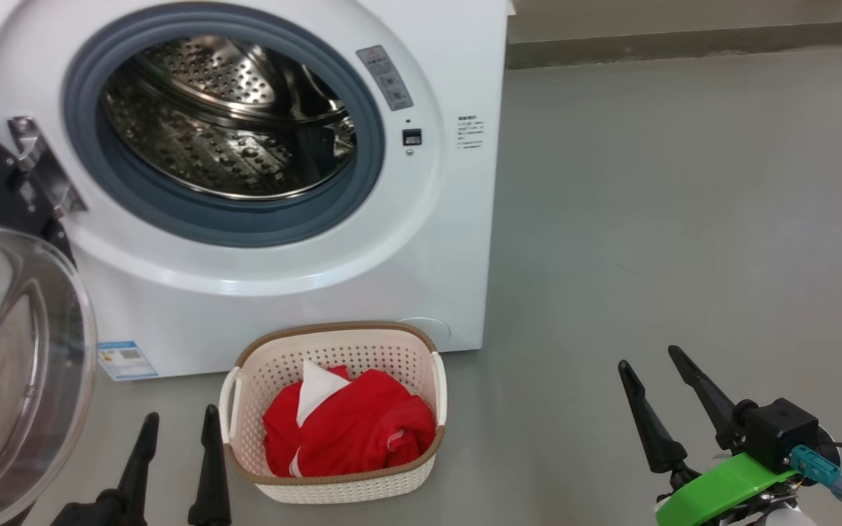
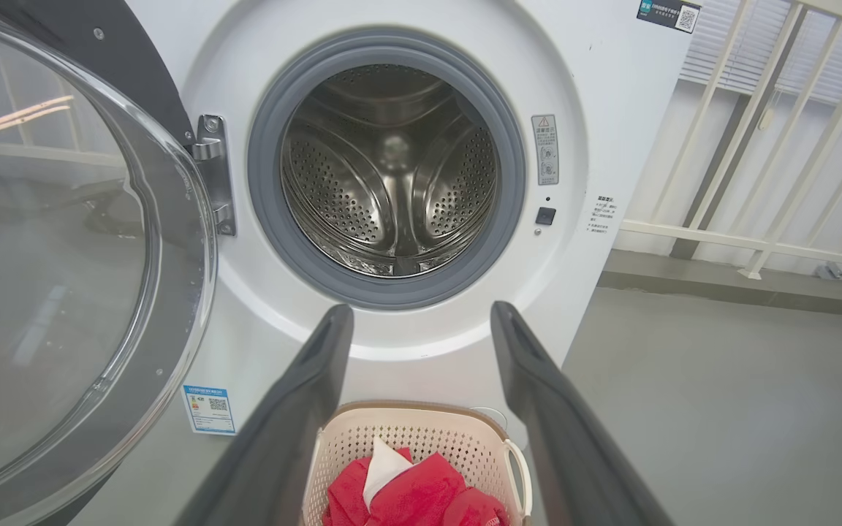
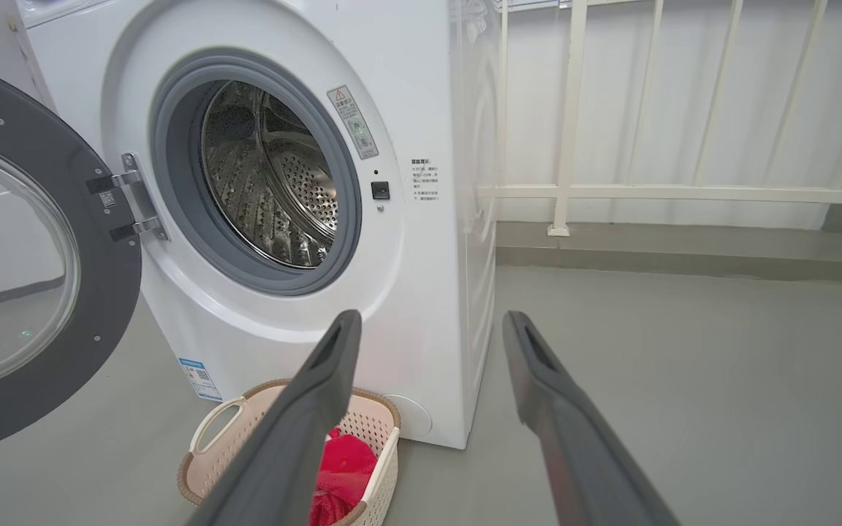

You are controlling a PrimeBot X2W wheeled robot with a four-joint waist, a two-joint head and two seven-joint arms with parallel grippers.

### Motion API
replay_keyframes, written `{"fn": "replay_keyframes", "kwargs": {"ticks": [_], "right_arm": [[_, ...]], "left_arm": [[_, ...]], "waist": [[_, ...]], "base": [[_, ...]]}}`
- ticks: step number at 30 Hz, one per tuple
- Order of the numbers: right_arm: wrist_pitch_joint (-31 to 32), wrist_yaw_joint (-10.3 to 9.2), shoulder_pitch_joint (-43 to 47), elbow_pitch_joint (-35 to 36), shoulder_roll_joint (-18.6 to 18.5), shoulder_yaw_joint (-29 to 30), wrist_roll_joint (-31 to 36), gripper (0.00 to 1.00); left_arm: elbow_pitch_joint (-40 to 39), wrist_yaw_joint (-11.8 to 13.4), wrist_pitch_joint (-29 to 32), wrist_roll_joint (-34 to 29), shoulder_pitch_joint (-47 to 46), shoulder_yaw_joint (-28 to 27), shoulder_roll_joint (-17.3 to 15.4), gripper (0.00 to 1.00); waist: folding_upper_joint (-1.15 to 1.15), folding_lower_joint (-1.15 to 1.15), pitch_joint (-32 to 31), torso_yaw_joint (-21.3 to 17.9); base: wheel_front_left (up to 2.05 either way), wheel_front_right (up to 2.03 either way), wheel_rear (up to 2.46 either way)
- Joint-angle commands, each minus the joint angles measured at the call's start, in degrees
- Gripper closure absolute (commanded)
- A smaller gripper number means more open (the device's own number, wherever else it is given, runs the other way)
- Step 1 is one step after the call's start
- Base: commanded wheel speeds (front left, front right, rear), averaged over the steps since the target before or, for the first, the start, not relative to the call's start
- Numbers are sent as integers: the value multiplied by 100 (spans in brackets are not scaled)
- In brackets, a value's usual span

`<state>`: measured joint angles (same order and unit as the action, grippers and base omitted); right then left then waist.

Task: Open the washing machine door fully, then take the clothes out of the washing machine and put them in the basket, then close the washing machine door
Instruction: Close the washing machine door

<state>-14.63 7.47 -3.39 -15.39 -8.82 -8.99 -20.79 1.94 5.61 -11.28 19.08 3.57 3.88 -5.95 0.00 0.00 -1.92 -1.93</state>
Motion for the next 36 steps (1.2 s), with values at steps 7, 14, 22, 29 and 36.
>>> {"fn": "replay_keyframes", "kwargs": {"ticks": [7, 14, 22, 29, 36], "right_arm": [[-37, 2, -231, 162, -31, -304, -58, 0], [-37, 2, -337, 163, 8, -461, -86, 0], [-37, 2, -416, 192, 78, -644, -113, 0], [-37, 2, -603, 152, 123, -899, -135, 0], [-37, 2, -716, 93, 150, -1055, -172, 0]], "left_arm": [[-287, 149, -1, -83, -229, -247, -155, 0], [-378, 249, 61, -128, -206, -271, -210, 0], [-565, 353, 143, -127, -70, -353, -299, 0], [-745, 400, 190, -145, 27, -390, -392, 0], [-852, 512, 170, -194, 46, -446, -438, 0]], "waist": [[0, 0, -30, 552], [0, 0, -72, 943], [0, 0, -171, 1438], [0, 0, -182, 1741], [0, 0, -203, 1978]], "base": [[0, 0, 0], [0, 0, 0], [0, 0, 0], [0, 0, 0], [0, 0, 0]]}}
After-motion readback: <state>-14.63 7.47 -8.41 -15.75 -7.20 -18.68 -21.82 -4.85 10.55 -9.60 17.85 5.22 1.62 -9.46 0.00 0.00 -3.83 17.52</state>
